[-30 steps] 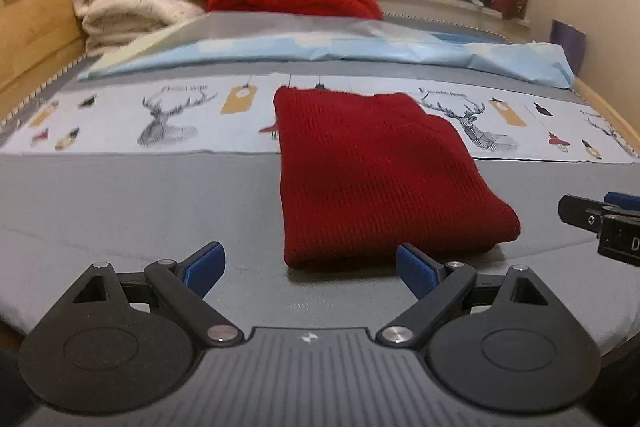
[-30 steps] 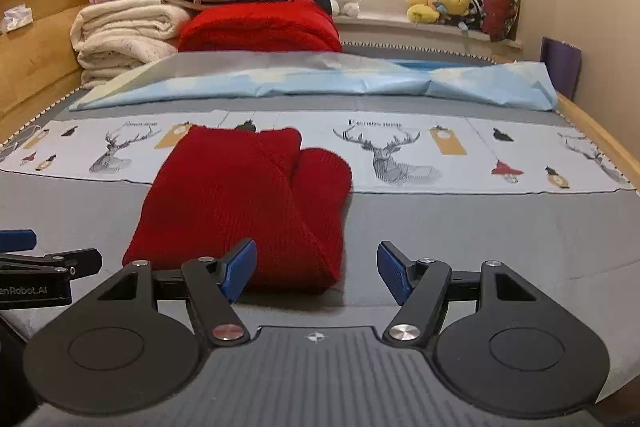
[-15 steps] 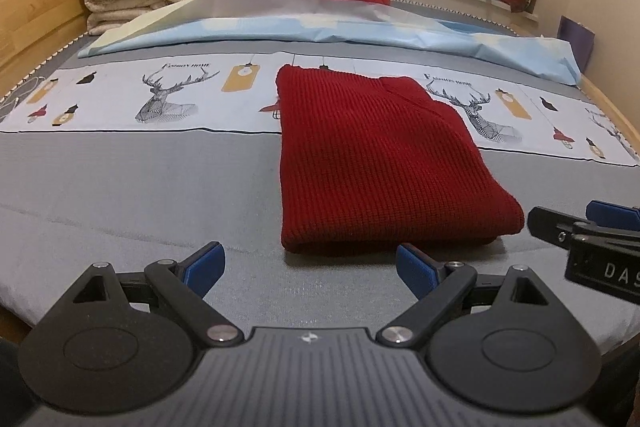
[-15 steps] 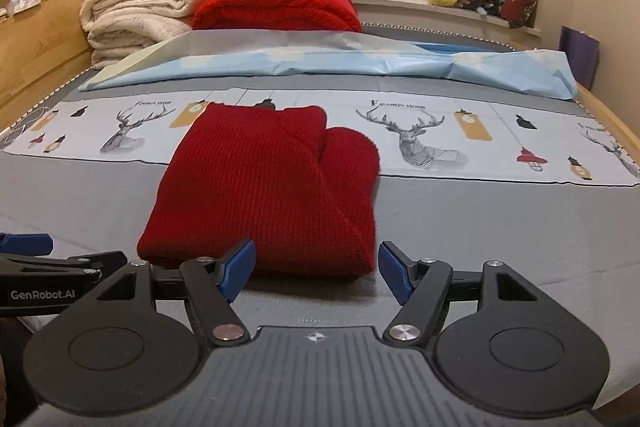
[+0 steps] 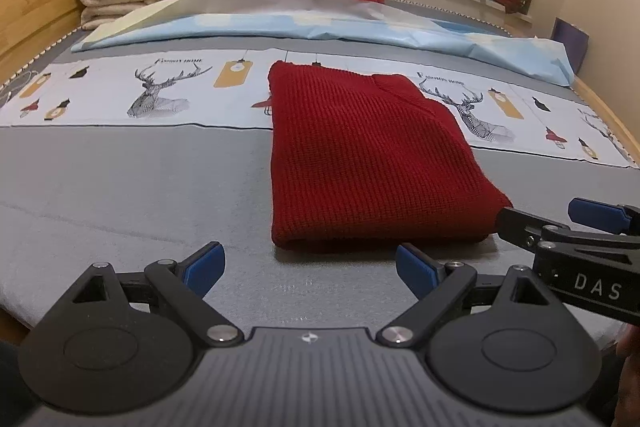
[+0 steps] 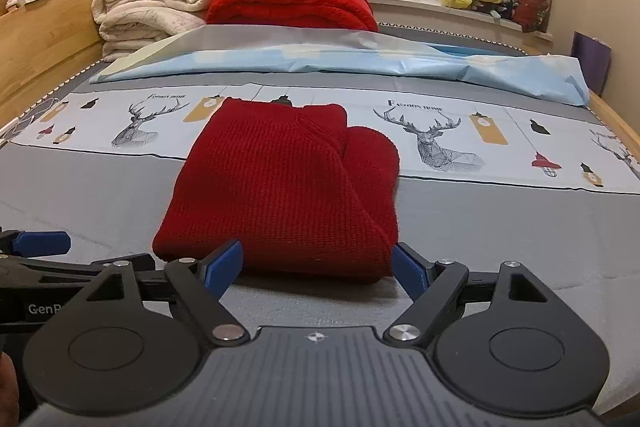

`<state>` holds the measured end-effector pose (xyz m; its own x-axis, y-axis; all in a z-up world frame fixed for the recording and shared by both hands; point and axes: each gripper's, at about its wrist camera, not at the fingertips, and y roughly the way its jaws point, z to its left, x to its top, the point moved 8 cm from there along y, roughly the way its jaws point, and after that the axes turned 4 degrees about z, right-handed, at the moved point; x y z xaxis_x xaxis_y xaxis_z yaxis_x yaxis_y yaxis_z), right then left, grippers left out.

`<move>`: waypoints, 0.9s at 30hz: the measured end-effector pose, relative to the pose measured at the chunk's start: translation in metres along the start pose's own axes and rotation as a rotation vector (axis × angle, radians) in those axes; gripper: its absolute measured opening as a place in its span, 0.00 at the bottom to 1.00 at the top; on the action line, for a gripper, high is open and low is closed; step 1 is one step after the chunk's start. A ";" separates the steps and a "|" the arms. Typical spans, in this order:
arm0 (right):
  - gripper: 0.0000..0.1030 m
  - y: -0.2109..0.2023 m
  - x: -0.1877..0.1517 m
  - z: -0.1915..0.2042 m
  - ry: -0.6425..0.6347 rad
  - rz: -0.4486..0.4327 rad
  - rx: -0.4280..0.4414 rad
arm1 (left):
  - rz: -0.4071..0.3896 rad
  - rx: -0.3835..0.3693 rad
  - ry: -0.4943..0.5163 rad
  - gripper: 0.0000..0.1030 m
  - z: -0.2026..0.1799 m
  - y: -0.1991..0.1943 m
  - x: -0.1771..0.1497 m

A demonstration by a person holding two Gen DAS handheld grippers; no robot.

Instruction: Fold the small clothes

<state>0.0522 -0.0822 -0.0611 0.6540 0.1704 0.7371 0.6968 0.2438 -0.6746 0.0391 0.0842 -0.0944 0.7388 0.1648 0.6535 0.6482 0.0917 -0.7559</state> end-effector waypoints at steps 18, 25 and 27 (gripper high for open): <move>0.80 0.003 -0.002 0.001 -0.014 0.005 -0.013 | 0.006 0.000 0.014 0.92 -0.004 0.004 -0.001; 0.80 0.003 -0.002 0.001 -0.014 0.006 -0.014 | 0.006 -0.002 0.014 0.92 -0.004 0.004 -0.001; 0.80 0.003 -0.002 0.001 -0.013 0.006 -0.014 | 0.007 -0.003 0.012 0.92 -0.004 0.004 -0.001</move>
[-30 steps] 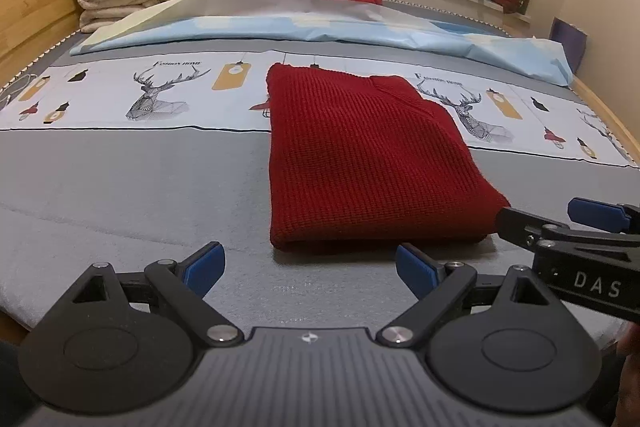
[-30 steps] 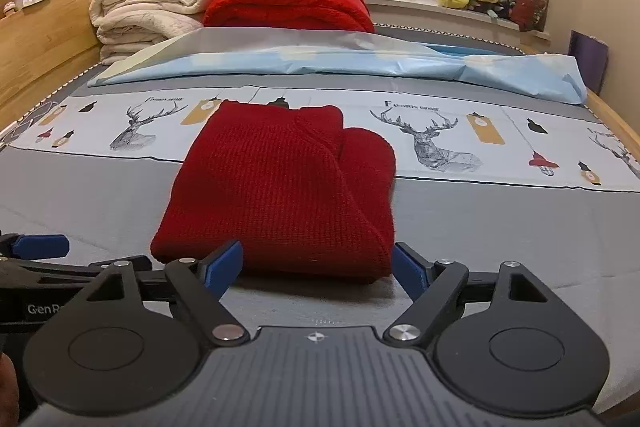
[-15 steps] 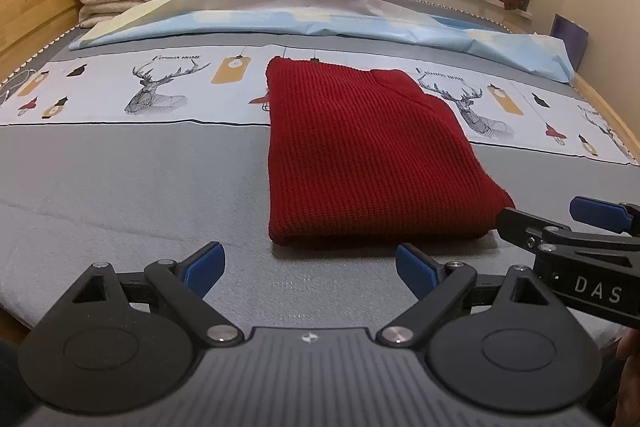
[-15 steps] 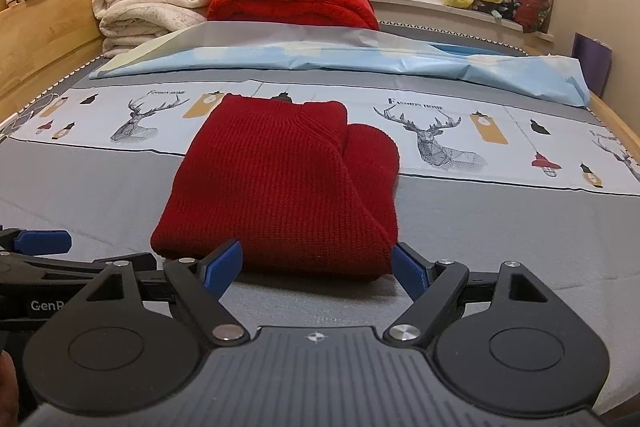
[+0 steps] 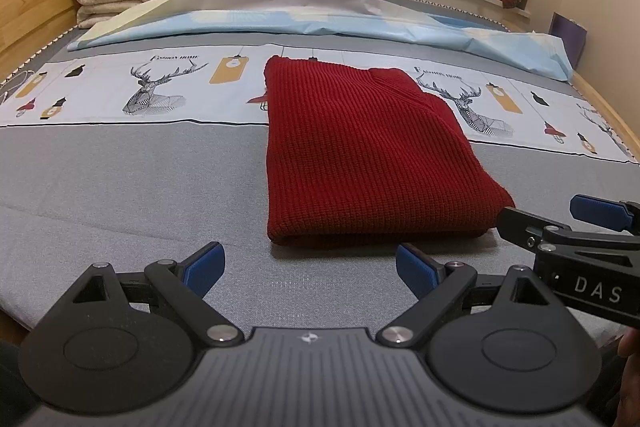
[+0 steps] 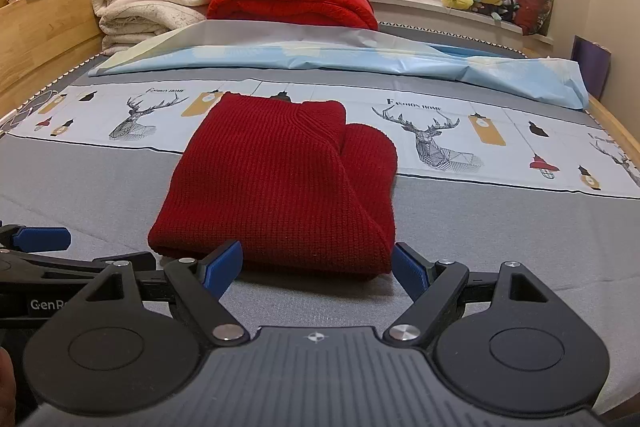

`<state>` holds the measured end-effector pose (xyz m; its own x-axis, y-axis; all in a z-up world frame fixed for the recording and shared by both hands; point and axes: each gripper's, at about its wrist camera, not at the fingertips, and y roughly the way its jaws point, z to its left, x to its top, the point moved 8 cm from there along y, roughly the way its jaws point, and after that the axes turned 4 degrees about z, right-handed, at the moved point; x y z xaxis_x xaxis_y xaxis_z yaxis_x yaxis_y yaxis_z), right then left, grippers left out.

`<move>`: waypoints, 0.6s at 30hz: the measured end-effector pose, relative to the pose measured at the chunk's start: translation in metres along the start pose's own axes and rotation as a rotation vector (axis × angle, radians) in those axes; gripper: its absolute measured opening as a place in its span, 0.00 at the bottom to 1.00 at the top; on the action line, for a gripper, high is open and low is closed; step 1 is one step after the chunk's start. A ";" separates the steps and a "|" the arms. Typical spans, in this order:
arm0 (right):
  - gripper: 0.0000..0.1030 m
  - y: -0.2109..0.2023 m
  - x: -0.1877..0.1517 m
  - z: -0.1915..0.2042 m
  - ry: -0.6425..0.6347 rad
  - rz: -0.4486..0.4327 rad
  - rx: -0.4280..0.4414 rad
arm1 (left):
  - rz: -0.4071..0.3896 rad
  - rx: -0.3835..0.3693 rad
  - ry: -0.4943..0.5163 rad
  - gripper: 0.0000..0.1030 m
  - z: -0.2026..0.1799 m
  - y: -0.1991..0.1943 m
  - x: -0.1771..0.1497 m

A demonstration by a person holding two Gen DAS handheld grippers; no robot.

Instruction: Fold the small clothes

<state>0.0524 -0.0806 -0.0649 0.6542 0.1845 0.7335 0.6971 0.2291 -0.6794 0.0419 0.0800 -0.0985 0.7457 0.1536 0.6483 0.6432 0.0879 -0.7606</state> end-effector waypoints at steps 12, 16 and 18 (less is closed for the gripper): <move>0.80 0.000 0.000 0.000 -0.001 0.000 0.000 | 0.009 -0.006 -0.006 0.92 0.001 0.001 -0.001; 0.80 0.000 0.000 -0.001 -0.001 0.000 -0.002 | 0.011 -0.008 -0.007 0.92 0.001 0.002 -0.001; 0.80 0.000 0.000 -0.001 0.001 0.000 -0.002 | 0.009 -0.008 -0.006 0.92 0.001 0.002 -0.001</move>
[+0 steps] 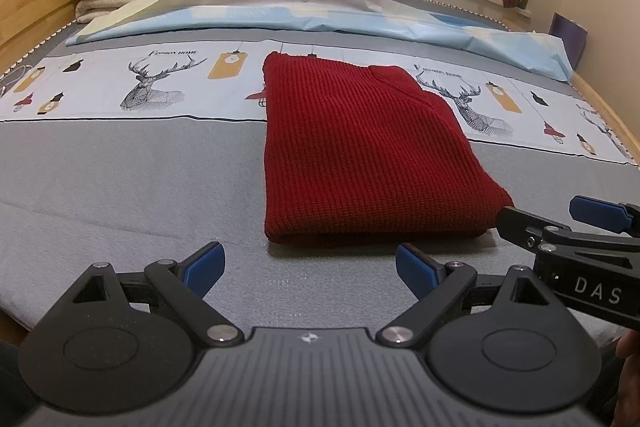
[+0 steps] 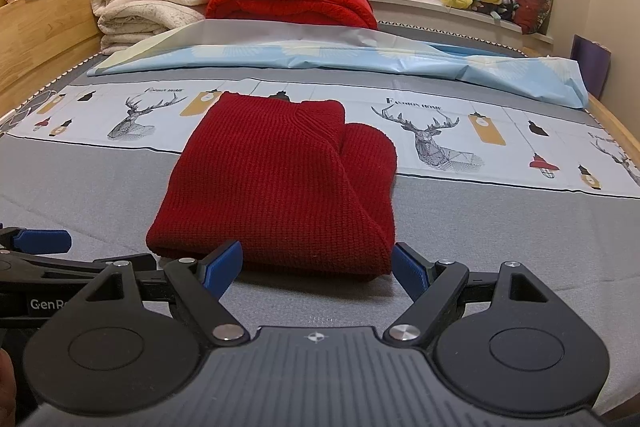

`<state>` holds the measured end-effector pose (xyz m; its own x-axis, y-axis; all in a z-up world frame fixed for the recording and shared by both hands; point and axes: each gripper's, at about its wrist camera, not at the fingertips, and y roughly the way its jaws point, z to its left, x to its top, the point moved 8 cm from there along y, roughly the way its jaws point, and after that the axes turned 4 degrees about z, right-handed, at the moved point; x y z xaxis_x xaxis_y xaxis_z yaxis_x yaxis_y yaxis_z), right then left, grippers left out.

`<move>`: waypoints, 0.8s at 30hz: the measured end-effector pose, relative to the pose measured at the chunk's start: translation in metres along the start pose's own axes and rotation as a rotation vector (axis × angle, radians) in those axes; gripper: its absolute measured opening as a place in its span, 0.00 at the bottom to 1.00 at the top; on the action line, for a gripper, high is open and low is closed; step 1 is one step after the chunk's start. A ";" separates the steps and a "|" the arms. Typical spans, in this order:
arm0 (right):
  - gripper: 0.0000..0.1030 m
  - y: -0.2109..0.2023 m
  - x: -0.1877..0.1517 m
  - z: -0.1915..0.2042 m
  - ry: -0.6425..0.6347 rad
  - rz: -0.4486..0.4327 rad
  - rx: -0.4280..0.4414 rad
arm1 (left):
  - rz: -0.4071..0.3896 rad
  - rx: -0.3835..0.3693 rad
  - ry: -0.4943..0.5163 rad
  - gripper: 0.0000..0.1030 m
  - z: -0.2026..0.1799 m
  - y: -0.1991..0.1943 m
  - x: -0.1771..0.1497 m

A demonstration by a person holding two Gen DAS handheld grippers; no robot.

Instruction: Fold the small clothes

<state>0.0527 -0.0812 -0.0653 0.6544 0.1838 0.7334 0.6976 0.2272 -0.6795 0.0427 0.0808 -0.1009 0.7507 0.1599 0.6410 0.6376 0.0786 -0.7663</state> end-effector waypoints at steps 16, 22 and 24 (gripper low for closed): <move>0.80 0.001 0.000 0.001 0.002 0.001 0.000 | 0.004 -0.004 -0.004 0.92 -0.001 0.001 0.000; 0.80 0.001 0.000 0.000 0.003 0.002 0.001 | 0.005 -0.006 -0.005 0.92 0.000 0.001 0.000; 0.80 0.001 0.000 0.000 0.002 0.002 0.001 | 0.006 -0.005 -0.004 0.92 0.000 0.001 -0.001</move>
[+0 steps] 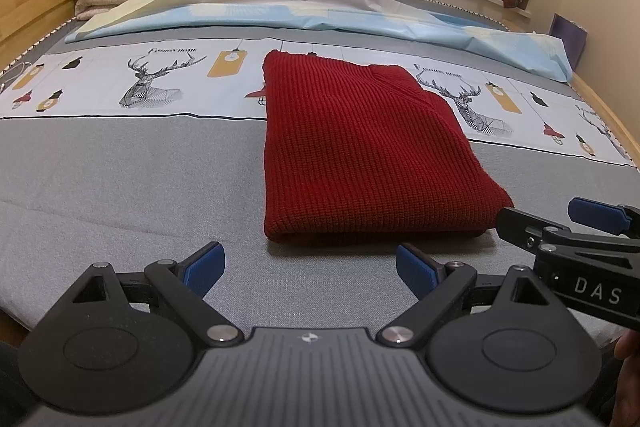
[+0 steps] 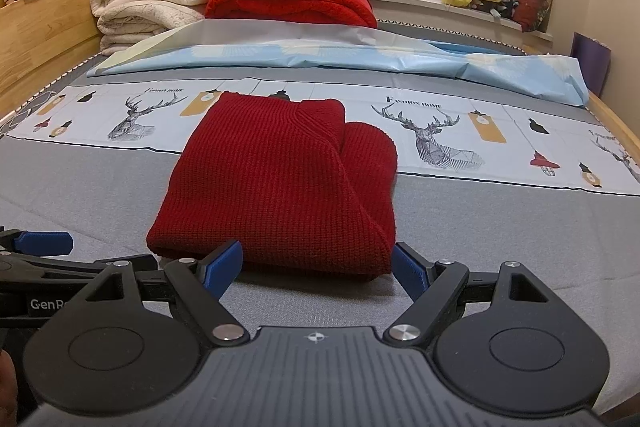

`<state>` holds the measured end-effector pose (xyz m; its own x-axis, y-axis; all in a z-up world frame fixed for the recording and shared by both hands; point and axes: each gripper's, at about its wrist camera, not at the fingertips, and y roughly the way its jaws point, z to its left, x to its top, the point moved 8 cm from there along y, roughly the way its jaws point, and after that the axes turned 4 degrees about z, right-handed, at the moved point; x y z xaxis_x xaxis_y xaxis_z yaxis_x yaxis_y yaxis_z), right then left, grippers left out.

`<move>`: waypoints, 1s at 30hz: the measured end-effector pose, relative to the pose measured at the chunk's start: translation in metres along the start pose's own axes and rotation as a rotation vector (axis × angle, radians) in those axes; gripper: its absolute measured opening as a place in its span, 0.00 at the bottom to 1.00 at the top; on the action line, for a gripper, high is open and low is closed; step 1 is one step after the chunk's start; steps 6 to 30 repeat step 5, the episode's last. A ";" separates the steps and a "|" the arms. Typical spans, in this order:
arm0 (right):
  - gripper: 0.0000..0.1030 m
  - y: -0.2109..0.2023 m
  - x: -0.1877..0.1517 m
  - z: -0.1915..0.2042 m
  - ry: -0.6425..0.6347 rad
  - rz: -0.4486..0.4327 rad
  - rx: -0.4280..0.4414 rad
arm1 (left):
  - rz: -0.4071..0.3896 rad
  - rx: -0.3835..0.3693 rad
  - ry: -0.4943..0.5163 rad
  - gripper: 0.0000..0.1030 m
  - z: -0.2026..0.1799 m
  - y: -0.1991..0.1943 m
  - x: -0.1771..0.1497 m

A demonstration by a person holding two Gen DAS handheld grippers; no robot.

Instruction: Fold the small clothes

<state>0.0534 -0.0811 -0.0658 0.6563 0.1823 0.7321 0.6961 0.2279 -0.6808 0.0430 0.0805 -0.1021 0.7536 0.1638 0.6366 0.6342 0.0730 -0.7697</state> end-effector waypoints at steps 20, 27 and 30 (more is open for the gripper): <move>0.80 0.001 0.000 0.001 0.000 0.001 -0.001 | 0.003 0.001 -0.003 0.92 0.001 0.000 -0.001; 0.80 0.001 0.000 0.001 0.000 0.001 -0.001 | 0.003 0.001 -0.003 0.92 0.001 0.000 -0.001; 0.80 0.001 0.000 0.001 0.000 0.001 -0.001 | 0.003 0.001 -0.003 0.92 0.001 0.000 -0.001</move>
